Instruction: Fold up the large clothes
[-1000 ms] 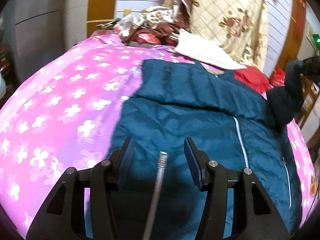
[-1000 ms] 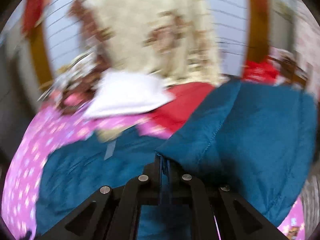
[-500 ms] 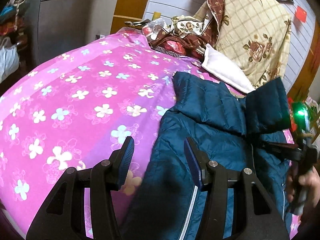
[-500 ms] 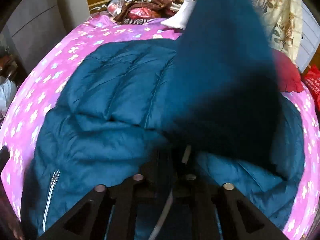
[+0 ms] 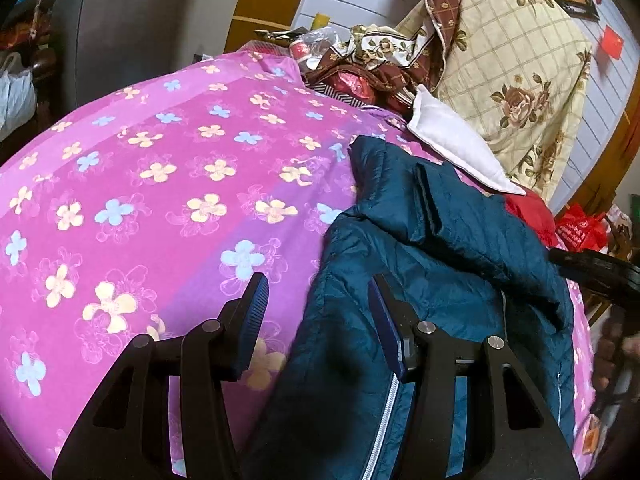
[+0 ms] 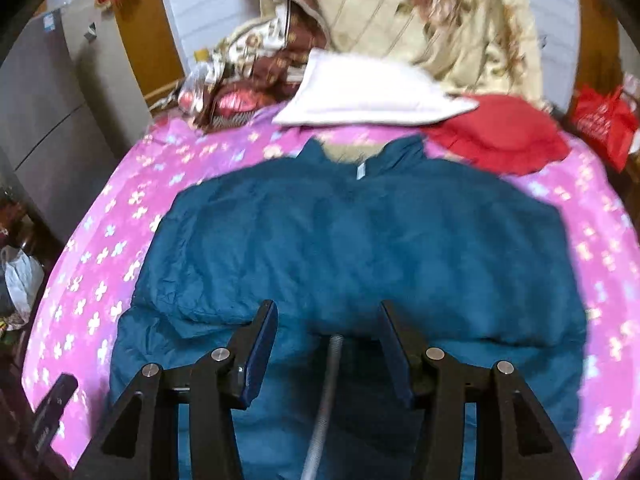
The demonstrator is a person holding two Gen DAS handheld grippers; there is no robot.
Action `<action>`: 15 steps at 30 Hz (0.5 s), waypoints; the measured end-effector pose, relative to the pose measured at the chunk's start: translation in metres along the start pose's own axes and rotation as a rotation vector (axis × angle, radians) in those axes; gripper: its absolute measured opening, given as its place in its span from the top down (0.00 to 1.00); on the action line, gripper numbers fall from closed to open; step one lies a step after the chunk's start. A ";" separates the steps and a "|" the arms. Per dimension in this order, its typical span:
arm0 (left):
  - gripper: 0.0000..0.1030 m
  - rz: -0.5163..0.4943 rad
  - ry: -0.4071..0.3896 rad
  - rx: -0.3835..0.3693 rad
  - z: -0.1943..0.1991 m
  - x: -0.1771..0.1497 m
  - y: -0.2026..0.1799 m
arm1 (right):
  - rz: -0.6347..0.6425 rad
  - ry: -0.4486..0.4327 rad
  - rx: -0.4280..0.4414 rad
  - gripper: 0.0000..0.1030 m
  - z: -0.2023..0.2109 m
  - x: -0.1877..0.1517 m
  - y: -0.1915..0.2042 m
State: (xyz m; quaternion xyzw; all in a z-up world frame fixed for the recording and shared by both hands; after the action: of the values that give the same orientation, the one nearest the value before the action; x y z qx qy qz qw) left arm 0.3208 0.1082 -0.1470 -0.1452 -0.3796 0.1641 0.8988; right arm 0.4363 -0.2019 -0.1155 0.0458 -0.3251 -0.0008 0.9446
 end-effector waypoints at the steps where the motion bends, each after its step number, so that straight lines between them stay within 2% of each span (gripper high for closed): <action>1: 0.50 0.008 0.003 0.000 -0.001 0.000 0.002 | 0.004 0.009 -0.009 0.52 -0.010 0.000 0.002; 4: 0.50 0.028 0.013 -0.003 -0.003 0.001 0.007 | -0.005 0.049 -0.055 0.53 -0.043 0.004 0.011; 6: 0.50 0.034 0.014 -0.001 -0.004 0.002 0.009 | -0.010 0.124 -0.078 0.55 -0.074 0.003 0.016; 8: 0.50 0.031 0.008 0.005 -0.003 0.004 0.011 | -0.006 0.170 -0.063 0.59 -0.096 0.003 0.031; 15: 0.50 0.024 0.010 0.019 -0.007 0.008 0.015 | 0.183 0.170 -0.005 0.59 -0.121 0.011 0.112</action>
State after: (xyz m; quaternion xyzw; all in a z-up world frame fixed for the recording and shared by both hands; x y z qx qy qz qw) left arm 0.3280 0.1243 -0.1524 -0.1418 -0.3717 0.1778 0.9001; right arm 0.5166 -0.0801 -0.1938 0.0134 -0.2467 0.0882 0.9650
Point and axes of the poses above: each gripper's, at about its wrist camera, not at the fingertips, and z roughly against the way its jaws point, y to its left, x to its top, the point moved 10 cm from there along -z, roughly the way its jaws point, and after that the axes turned 4 degrees about z, right-handed, at the moved point
